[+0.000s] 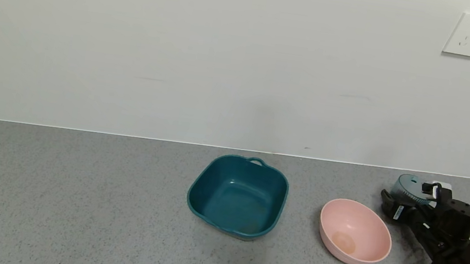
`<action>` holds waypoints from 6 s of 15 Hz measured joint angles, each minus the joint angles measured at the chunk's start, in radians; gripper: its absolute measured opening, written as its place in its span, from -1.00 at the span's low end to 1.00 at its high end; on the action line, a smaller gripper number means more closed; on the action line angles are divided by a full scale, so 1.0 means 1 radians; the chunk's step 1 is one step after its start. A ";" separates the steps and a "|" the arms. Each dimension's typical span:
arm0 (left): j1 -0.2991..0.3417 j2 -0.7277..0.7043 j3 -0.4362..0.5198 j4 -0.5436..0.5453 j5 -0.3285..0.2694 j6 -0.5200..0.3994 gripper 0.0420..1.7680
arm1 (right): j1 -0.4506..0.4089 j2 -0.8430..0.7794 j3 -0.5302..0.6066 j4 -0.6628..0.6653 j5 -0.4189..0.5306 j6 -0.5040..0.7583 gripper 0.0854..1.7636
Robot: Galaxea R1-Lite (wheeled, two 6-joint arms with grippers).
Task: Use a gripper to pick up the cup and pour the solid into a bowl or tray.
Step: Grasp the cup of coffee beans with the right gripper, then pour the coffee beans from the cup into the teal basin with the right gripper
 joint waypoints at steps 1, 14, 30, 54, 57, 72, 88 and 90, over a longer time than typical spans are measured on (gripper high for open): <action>0.000 0.000 0.000 0.000 0.000 0.000 0.98 | 0.001 0.002 0.000 -0.003 0.000 -0.001 0.73; 0.000 0.000 0.000 0.000 0.000 0.000 0.98 | 0.000 -0.004 0.007 0.003 0.000 -0.001 0.53; 0.000 0.000 0.000 0.000 0.000 0.000 0.98 | 0.046 -0.434 -0.110 0.624 0.018 0.000 0.53; 0.000 0.000 0.000 0.000 0.000 0.000 0.98 | 0.430 -0.500 -0.373 0.971 -0.061 -0.402 0.53; 0.000 0.000 0.000 0.000 0.000 0.000 0.98 | 0.454 -0.463 -0.411 0.985 -0.087 -0.482 0.53; 0.000 0.000 0.000 0.000 0.000 0.000 0.98 | 0.611 -0.335 -0.515 1.057 -0.244 -0.747 0.53; 0.000 0.000 0.000 0.000 0.000 0.000 0.98 | 0.693 -0.233 -0.650 1.092 -0.434 -1.159 0.53; 0.000 0.000 0.000 0.000 0.000 0.000 0.98 | 0.694 -0.228 -0.650 1.083 -0.435 -1.211 0.53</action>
